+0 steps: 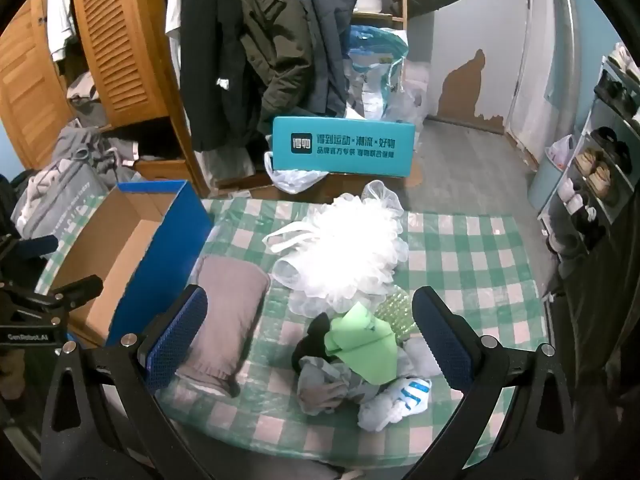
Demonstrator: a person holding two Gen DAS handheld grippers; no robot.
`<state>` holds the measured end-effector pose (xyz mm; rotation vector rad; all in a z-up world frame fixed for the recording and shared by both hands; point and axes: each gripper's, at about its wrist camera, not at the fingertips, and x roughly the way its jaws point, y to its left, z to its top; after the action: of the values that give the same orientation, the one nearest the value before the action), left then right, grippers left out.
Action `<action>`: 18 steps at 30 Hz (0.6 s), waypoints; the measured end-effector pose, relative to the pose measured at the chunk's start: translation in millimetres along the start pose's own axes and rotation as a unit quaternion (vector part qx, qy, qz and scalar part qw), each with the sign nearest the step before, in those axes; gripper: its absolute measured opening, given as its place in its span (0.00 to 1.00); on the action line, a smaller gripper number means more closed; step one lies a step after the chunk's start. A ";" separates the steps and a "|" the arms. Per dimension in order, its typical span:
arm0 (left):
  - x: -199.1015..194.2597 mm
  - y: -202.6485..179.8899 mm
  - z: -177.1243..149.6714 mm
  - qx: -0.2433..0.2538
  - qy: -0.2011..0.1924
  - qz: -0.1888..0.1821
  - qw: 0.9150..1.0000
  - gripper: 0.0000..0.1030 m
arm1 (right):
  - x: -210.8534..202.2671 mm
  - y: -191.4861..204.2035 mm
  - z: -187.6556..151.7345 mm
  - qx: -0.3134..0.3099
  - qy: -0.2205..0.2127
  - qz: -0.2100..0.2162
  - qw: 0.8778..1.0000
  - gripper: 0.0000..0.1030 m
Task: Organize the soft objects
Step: 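Move both tools toward the pile of soft items on the table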
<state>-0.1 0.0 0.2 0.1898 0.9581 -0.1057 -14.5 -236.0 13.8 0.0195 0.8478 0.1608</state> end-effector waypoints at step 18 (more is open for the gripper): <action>5.6 4.1 -5.1 -0.012 0.007 -0.020 1.000 0.99 | -1.9 0.9 2.0 -0.003 0.000 -0.006 1.000 0.98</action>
<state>-0.3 5.1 -6.8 0.1503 0.9771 -0.1299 -14.4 -235.3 16.6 0.0087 0.8466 0.1524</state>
